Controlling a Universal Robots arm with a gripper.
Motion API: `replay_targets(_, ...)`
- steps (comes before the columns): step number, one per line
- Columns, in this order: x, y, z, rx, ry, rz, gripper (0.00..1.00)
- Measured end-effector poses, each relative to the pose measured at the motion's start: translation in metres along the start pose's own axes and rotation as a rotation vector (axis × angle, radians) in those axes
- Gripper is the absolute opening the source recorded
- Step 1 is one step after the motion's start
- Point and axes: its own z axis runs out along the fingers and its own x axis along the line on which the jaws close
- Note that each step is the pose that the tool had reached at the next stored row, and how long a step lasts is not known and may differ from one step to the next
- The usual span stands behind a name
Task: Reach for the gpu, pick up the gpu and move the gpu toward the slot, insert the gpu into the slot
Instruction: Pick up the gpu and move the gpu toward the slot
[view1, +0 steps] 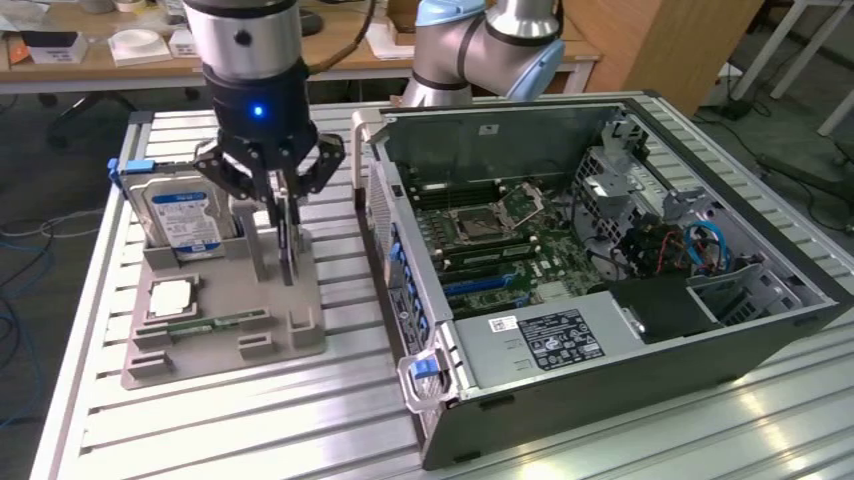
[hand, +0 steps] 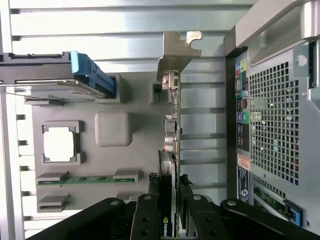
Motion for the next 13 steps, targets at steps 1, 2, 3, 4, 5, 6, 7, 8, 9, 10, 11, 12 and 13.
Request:
replay_targets(1,0.0,0.0002,-0.0045,0.0001,0.0001,0.0,0.26)
replay_targets(2,0.0,0.0003,-0.009,0.0,-0.0001,0.0,0.26)
replay_targets(3,0.0,0.0005,-0.0134,0.0,-0.0001,0.0,0.26)
replay_targets(4,0.0,0.0007,-0.018,0.0001,0.0,0.0,0.26)
replay_targets(5,0.0,0.0008,-0.0225,0.0001,0.0,0.001,0.26)
replay_targets(6,0.0,0.001,-0.0273,0.0,-0.0001,0.001,0.26)
replay_targets(7,-0.001,0.0012,-0.0318,0.0,-0.0001,0.002,0.26)
replay_targets(8,-0.001,0.0014,-0.0364,0.0001,-0.0001,0.002,0.26)
replay_targets(9,-0.001,0.0015,-0.0408,0.0001,-0.0001,0.003,0.26)
replay_targets(10,-0.001,0.0017,-0.0453,0.0,-0.0002,0.004,0.26)
replay_targets(11,-0.001,0.0018,-0.0498,0.0,-0.0002,0.004,0.26)
replay_targets(12,-0.001,0.002,-0.0543,0.0001,-0.0002,0.005,0.26)
replay_targets(13,-0.001,0.0021,-0.0591,0.0001,-0.0002,0.005,0.26)
